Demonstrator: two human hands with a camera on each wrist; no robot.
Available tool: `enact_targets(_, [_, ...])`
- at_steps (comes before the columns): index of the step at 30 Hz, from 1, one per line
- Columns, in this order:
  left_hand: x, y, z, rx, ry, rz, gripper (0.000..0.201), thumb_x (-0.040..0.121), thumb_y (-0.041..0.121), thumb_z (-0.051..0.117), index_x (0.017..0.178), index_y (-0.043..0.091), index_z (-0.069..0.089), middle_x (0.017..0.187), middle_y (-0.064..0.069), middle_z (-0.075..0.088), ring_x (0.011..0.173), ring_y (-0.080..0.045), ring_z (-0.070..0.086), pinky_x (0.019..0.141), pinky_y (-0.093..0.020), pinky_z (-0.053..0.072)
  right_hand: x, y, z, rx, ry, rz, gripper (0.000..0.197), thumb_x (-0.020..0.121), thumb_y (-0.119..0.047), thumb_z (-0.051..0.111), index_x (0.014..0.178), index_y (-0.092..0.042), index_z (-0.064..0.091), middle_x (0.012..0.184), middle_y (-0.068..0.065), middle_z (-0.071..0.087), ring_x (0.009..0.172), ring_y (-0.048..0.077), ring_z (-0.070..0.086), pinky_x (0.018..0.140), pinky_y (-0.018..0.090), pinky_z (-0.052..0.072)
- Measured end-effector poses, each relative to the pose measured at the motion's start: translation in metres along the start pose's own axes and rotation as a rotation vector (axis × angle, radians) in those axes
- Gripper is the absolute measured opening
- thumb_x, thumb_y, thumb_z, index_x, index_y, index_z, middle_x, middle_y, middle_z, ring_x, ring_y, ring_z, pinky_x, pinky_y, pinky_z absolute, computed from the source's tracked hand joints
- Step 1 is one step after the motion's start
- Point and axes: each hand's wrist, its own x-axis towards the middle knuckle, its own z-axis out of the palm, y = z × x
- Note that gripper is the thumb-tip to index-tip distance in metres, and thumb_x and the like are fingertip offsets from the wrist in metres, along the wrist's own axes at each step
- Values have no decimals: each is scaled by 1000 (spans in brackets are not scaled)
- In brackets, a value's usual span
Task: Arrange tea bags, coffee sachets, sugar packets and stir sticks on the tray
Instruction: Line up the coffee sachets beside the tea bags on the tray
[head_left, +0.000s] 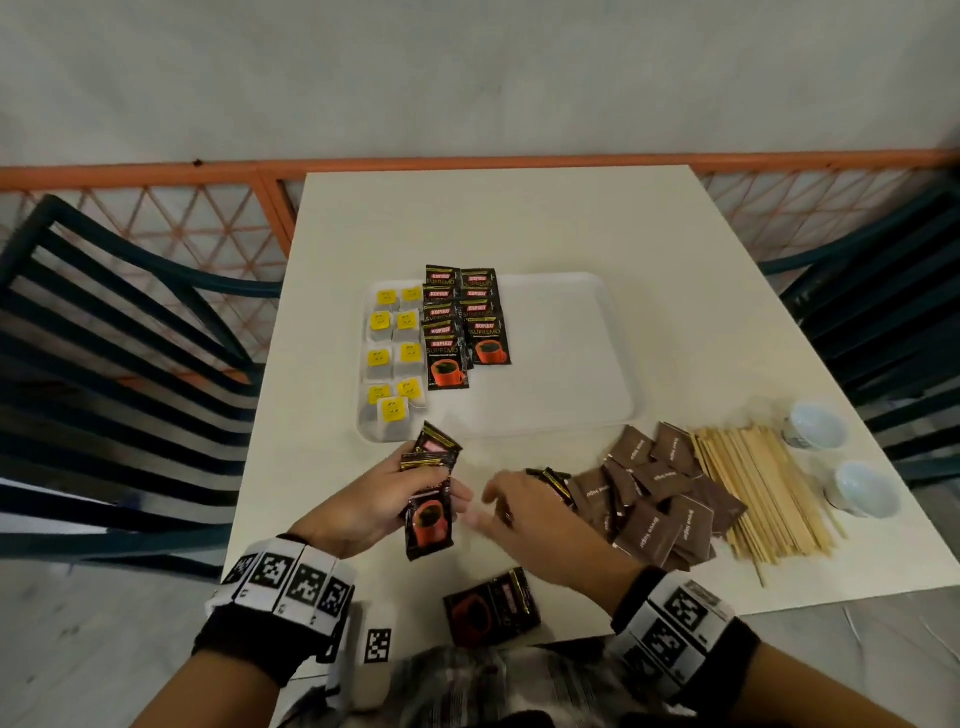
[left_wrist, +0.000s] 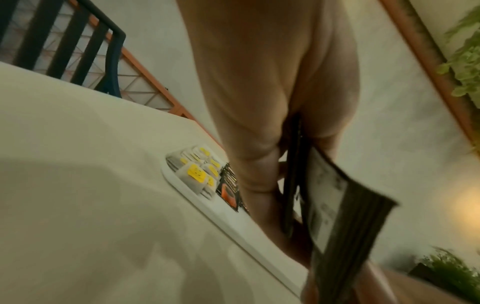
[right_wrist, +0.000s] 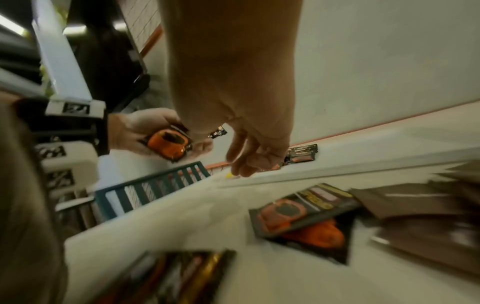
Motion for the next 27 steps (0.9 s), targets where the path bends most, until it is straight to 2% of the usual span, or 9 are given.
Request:
enact_targets(3, [2, 1, -5, 0, 13, 39, 14, 97, 9, 41, 107, 4, 49, 80, -15, 73, 72, -24, 71, 68, -32, 59, -11, 14, 11, -407, -270, -192, 60, 77, -53, 63, 122, -18, 45, 120, 3, 41, 111, 18, 34, 96, 31, 31])
enact_targets(6, [2, 1, -5, 58, 40, 56, 15, 98, 16, 41, 111, 10, 46, 78, -10, 73, 76, -25, 71, 74, -36, 54, -11, 15, 18, -618, -310, -241, 50, 81, -37, 63, 120, -10, 46, 124, 13, 40, 114, 28, 33, 101, 41, 31])
enact_targets(9, [4, -5, -4, 157, 60, 87, 18, 98, 20, 42, 113, 11, 40, 73, -7, 68, 79, -23, 66, 82, -39, 50, -8, 12, 11, -507, -311, -206, 36, 85, -27, 59, 114, -9, 48, 120, 12, 48, 109, 25, 39, 100, 37, 32])
enact_targets(13, [5, -9, -3, 411, 27, 105, 29, 94, 31, 48, 115, 11, 46, 81, -3, 62, 83, -14, 60, 87, -34, 48, 0, 5, -9, -208, -291, -123, 27, 87, -20, 60, 111, -10, 52, 105, 13, 65, 94, 24, 60, 78, 30, 45])
enact_targets(16, [1, -8, 2, 448, -126, 57, 31, 91, 31, 53, 120, 22, 51, 96, 5, 65, 93, -6, 63, 87, -21, 49, 6, -3, -23, -90, -198, -135, 34, 82, -24, 68, 110, -11, 54, 100, 8, 67, 85, 18, 61, 66, 17, 42])
enact_targets(18, [-1, -8, 6, 418, -247, 41, 21, 90, 20, 57, 111, 20, 57, 96, 8, 68, 89, -2, 65, 79, -16, 50, 11, -9, -29, -17, -98, -142, 30, 79, -23, 70, 104, -14, 55, 91, 2, 64, 77, 11, 55, 64, 17, 42])
enact_targets(22, [-3, -8, 4, 327, -304, 41, 24, 92, 15, 53, 110, 0, 58, 96, -12, 66, 89, -19, 63, 82, -26, 50, 21, -6, -33, 40, 55, -109, 30, 78, -31, 70, 97, -20, 51, 84, -11, 52, 75, 5, 48, 66, 15, 40])
enact_targets(24, [-3, -10, -2, 276, -231, 11, 25, 94, 19, 49, 113, 6, 58, 104, -15, 69, 92, -21, 66, 85, -29, 52, 22, 7, -36, -5, 74, 13, 46, 77, -45, 69, 110, -19, 51, 101, -4, 56, 91, 11, 50, 79, 20, 45])
enact_targets(27, [-3, -13, -9, 180, -136, -3, 22, 95, 21, 46, 112, 12, 57, 105, -16, 71, 92, -22, 69, 83, -33, 55, 19, 35, -36, -502, -15, 244, 76, 73, -64, 60, 128, -13, 43, 126, 7, 47, 118, 24, 41, 102, 39, 35])
